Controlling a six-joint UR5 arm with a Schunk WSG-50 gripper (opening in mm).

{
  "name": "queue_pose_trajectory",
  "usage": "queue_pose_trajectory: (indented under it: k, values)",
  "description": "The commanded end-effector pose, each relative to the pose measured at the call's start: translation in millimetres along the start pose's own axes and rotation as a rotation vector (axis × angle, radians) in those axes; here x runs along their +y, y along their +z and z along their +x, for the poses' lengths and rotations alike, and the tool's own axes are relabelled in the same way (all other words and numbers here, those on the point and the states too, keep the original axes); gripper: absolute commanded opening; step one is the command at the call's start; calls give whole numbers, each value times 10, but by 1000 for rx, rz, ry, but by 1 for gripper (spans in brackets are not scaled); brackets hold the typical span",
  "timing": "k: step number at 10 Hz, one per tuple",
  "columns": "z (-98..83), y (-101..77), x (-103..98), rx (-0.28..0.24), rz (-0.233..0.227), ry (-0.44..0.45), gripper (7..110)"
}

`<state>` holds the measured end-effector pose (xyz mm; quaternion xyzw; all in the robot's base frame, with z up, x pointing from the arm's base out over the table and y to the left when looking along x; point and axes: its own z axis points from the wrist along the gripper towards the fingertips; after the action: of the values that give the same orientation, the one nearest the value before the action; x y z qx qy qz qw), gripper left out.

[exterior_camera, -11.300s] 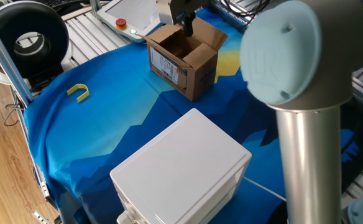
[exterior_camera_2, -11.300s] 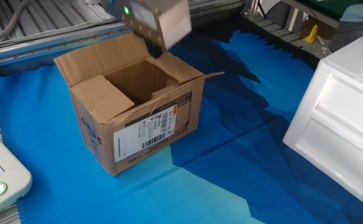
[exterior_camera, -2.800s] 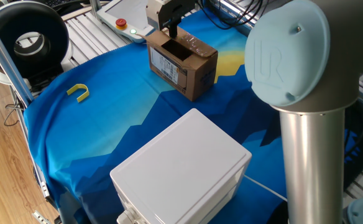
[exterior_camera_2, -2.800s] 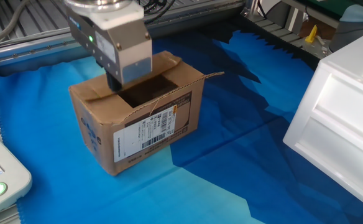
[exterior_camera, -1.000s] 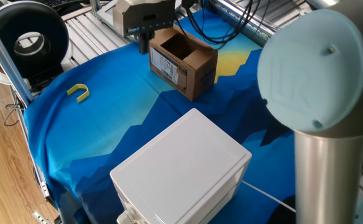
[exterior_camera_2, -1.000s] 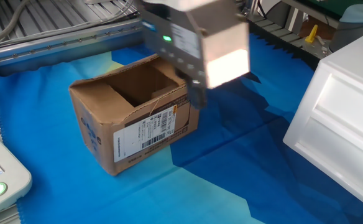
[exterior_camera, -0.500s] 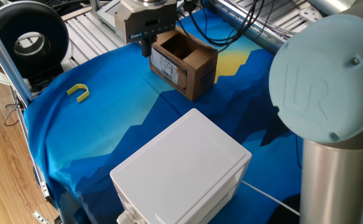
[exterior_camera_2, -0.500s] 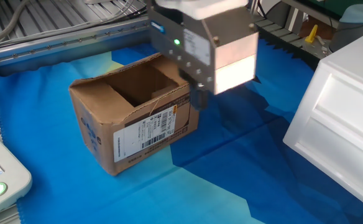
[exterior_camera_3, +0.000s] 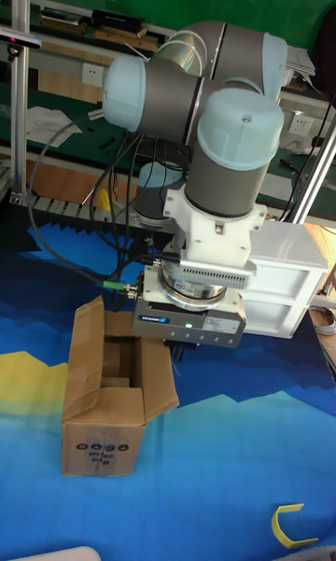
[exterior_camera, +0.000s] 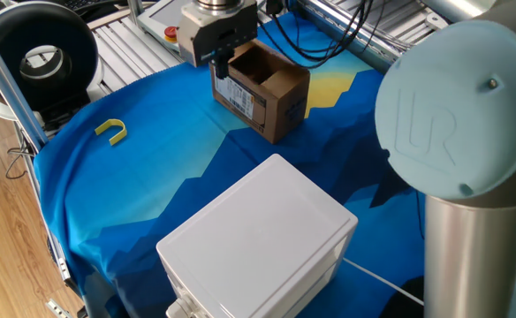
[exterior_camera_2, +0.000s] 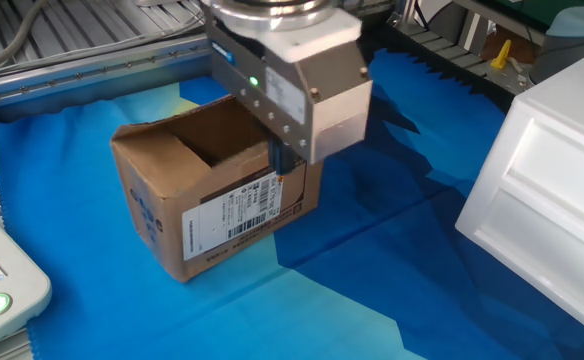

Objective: Cover the box

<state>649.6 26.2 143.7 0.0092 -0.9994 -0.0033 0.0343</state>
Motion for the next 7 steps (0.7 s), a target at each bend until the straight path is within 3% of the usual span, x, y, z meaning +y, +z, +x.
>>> queue_pose_trajectory:
  k: [1,4,7]
  values:
    - [23,-118,-133,11,8,-32,7]
    - [34,-263,-278,17,7,-61,7]
    - [-61,-153,-540,7,32,-99,7]
